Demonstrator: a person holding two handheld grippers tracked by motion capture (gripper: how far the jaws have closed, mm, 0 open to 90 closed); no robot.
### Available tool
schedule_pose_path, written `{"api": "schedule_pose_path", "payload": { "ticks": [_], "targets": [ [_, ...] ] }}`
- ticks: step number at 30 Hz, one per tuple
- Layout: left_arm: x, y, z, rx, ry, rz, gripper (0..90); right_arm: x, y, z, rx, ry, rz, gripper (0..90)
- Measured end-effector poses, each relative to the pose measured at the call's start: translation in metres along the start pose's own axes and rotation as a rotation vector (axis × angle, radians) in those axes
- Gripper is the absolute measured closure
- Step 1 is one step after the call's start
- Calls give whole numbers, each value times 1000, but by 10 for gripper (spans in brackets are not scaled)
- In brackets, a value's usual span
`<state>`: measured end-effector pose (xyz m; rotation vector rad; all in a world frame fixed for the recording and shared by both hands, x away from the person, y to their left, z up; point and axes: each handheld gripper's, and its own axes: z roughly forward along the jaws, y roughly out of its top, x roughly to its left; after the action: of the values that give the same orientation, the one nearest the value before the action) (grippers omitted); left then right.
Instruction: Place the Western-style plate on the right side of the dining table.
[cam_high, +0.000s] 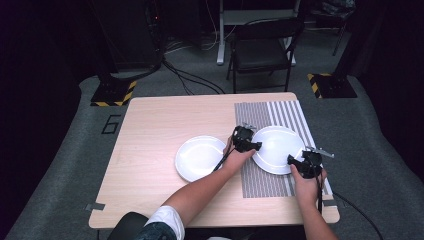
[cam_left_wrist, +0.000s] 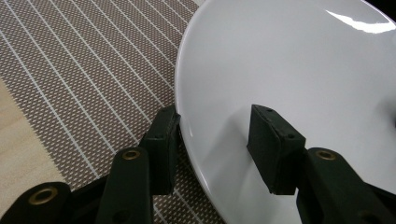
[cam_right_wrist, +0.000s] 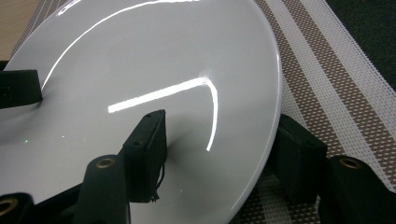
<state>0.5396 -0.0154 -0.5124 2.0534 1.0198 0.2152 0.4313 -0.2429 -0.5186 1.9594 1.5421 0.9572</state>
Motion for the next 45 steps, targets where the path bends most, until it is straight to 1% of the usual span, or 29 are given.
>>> {"api": "schedule_pose_path", "payload": {
  "ticks": [2,4,5,9,10,12,19,20,22,24,25,27,28,29,31,33,36,38,40,43,44,45],
  "targets": [
    [0,0,0,-5,1,-8,535,0,0,0,-1,-2,-2,402],
    [0,0,0,7,4,0,535,0,0,0,-3,-4,-3,402],
    [-1,0,0,4,9,2,534,0,0,0,-3,-4,-5,402],
    [0,0,0,11,8,-4,531,1,1,1,1,-7,-10,400],
    [0,0,1,12,10,-9,529,1,0,1,0,-11,-20,400],
    [0,0,1,15,12,-8,529,2,0,1,2,-13,-18,399],
    [-1,-1,2,25,22,-12,521,3,1,2,-1,-33,-37,394],
    [-1,-1,2,33,26,-9,521,3,1,2,-1,-36,-39,394],
    [-1,-1,2,33,33,0,514,5,1,3,1,-45,-45,395],
    [-2,0,2,37,50,34,516,5,1,3,-1,-46,-52,395],
    [-3,0,2,29,59,46,516,5,0,2,1,-50,-47,402],
    [-3,0,2,34,66,52,515,6,0,3,0,-58,-59,400],
    [-3,0,2,30,65,48,515,6,0,3,1,-60,-58,400],
    [-2,0,2,37,57,42,515,6,0,3,3,-60,-59,400],
    [-2,0,2,36,58,34,517,7,1,3,5,-63,-69,399],
    [-3,0,1,42,60,34,516,7,1,3,8,-63,-68,399],
    [-3,0,2,37,59,20,514,7,1,3,15,-65,-67,401],
    [-3,0,2,42,65,30,513,7,1,3,16,-66,-66,403],
    [-4,0,2,44,67,31,512,7,1,3,17,-68,-62,403],
    [-4,1,2,43,66,21,511,7,2,3,17,-71,-64,408],
    [-4,1,2,42,64,21,509,7,2,2,17,-72,-48,421],
    [-4,1,2,42,64,21,509,7,2,2,17,-72,-48,421]
  ]
}}
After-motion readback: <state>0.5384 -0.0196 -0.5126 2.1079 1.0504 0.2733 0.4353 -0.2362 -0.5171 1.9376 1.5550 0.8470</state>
